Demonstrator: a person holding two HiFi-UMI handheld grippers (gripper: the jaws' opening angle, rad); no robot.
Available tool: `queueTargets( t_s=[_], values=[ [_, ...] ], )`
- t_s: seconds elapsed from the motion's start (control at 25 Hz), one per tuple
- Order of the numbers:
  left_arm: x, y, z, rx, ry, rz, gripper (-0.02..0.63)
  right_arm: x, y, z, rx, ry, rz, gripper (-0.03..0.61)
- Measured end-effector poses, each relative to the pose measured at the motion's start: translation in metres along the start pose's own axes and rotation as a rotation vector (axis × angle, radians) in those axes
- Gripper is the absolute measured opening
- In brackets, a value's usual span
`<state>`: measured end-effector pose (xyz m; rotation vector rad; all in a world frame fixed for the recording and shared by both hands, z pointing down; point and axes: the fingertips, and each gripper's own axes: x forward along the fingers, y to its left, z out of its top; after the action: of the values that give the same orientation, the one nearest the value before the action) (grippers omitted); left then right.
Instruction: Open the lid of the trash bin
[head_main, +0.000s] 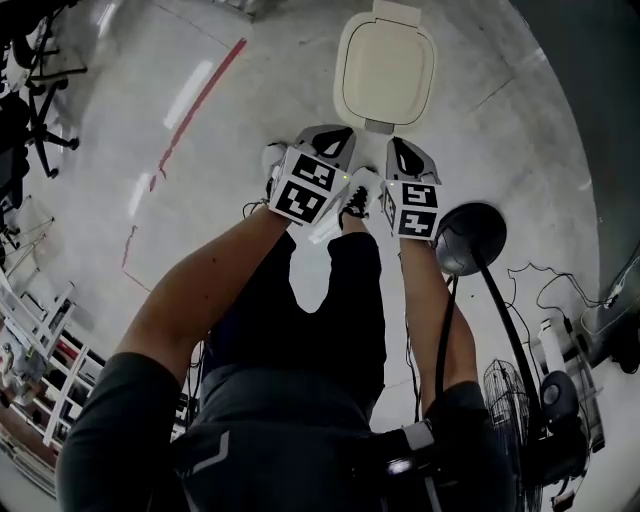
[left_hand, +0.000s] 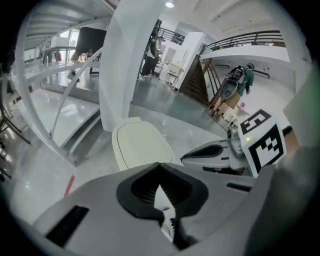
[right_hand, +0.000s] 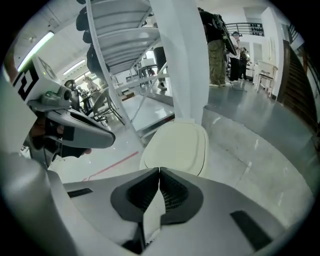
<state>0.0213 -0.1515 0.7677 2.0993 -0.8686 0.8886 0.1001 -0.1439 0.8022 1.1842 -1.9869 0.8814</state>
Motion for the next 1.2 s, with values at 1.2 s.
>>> queueTargets(
  t_s=[1.2],
  values=[
    [0.081, 0.013, -0.050, -0.023, 0.091, -0.064, 0.008, 0.081, -0.016, -0.059, 0.049, 0.125, 0.018, 0.026]
  ],
)
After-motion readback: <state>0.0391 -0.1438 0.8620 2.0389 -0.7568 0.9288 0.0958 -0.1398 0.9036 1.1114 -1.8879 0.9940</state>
